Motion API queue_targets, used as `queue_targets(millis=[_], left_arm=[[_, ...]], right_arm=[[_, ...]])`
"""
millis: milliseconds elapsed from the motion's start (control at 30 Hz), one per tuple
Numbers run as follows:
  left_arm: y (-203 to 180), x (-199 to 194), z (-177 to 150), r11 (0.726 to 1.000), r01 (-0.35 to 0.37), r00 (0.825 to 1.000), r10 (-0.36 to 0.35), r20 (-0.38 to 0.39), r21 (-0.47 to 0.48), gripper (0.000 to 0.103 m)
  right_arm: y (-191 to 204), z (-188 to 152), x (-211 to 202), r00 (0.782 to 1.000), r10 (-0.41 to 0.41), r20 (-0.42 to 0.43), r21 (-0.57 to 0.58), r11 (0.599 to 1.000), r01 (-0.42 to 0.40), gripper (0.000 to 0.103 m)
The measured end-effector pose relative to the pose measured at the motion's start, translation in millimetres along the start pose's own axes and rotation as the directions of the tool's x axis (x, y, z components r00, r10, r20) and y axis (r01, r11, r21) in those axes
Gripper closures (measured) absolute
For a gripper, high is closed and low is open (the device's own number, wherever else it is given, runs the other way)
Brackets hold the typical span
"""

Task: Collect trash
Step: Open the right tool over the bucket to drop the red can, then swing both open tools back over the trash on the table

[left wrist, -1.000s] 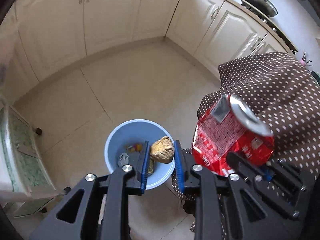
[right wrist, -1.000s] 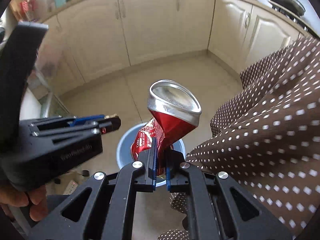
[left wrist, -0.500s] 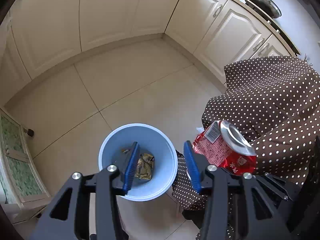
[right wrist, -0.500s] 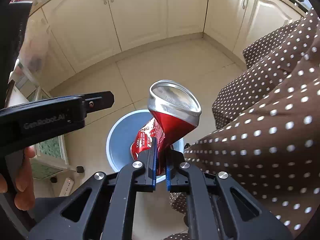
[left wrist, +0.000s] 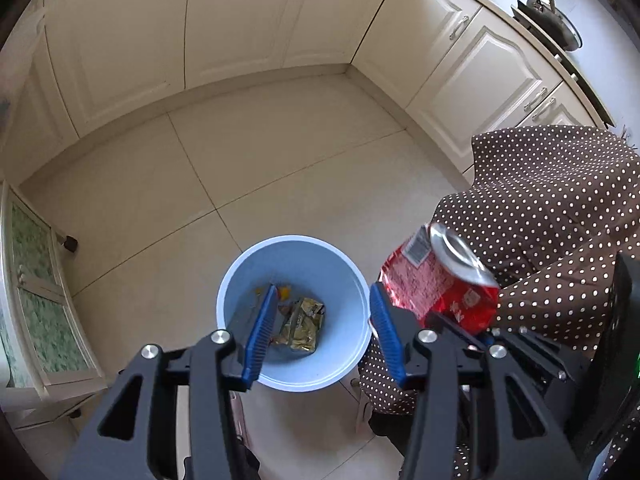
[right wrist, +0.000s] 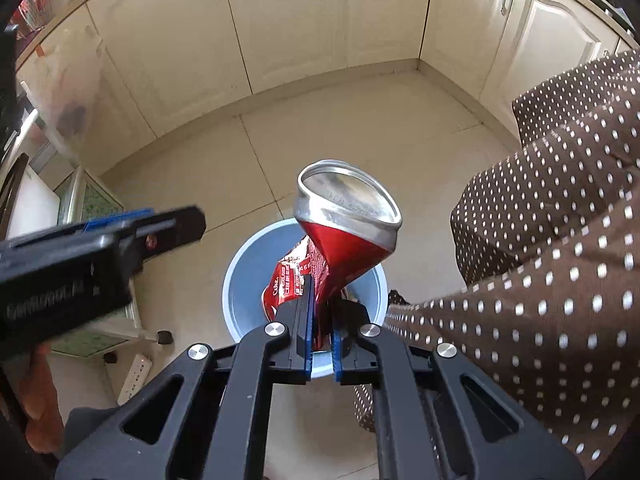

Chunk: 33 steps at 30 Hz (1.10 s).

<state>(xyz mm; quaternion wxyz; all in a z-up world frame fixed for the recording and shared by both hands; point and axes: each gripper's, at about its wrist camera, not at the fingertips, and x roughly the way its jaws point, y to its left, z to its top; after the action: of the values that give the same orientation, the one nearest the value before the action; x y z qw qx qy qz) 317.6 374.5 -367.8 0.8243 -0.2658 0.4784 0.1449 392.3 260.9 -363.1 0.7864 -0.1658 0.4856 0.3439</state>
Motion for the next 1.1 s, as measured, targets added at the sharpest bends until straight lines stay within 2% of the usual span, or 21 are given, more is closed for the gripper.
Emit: queue_targets(millis=[133,400,567,733,833,1000,1100], left_arm=[[-0.4,-0.1,-2.3,1.000,0.001,1.000,-0.001,-0.003,-0.002,0.056],[-7.7,-21.1,-3.6,1.000,0.017,1.000,-0.017,0.013,0.021,0.056],[-21.2,-53.5,-2.5,0.997,0.051,0.997,-0.054,0.060,0.052,0.056],[-52.8,-109.0,-4.4,0.989,0.105,0.982,-0.120,0.143,0.108,0.056],[-76.4,-144.4,-9.2,0.978,0.135,0.967,-0.166,0.193,0.160,0.052],[-124.5,-192.3,-22.6,0.953,0.174,0.943,-0.234,0.237,0.250,0.052],[-165.0,-211.8,-33.6,0.927,0.192,0.930,-0.277,0.243,0.321,0.050]], right_arm=[[-2.9,6.0,4.1,1.000,-0.020,0.022,0.000,1.000,0.020,0.075],[-4.2,8.4,-26.2,0.996,-0.060,0.072,-0.011,0.998,0.061,0.075],[-10.3,8.6,-79.8,0.981,-0.107,0.160,-0.002,0.994,0.109,0.071],[-21.3,2.0,-152.8,0.949,-0.149,0.277,0.037,0.989,0.144,0.069],[-28.0,-6.6,-201.0,0.919,-0.172,0.354,0.050,0.985,0.165,0.067],[-48.2,-30.9,-273.8,0.874,-0.210,0.439,0.097,0.978,0.186,0.065],[-73.3,-50.5,-312.3,0.844,-0.243,0.478,0.152,0.969,0.193,0.063]])
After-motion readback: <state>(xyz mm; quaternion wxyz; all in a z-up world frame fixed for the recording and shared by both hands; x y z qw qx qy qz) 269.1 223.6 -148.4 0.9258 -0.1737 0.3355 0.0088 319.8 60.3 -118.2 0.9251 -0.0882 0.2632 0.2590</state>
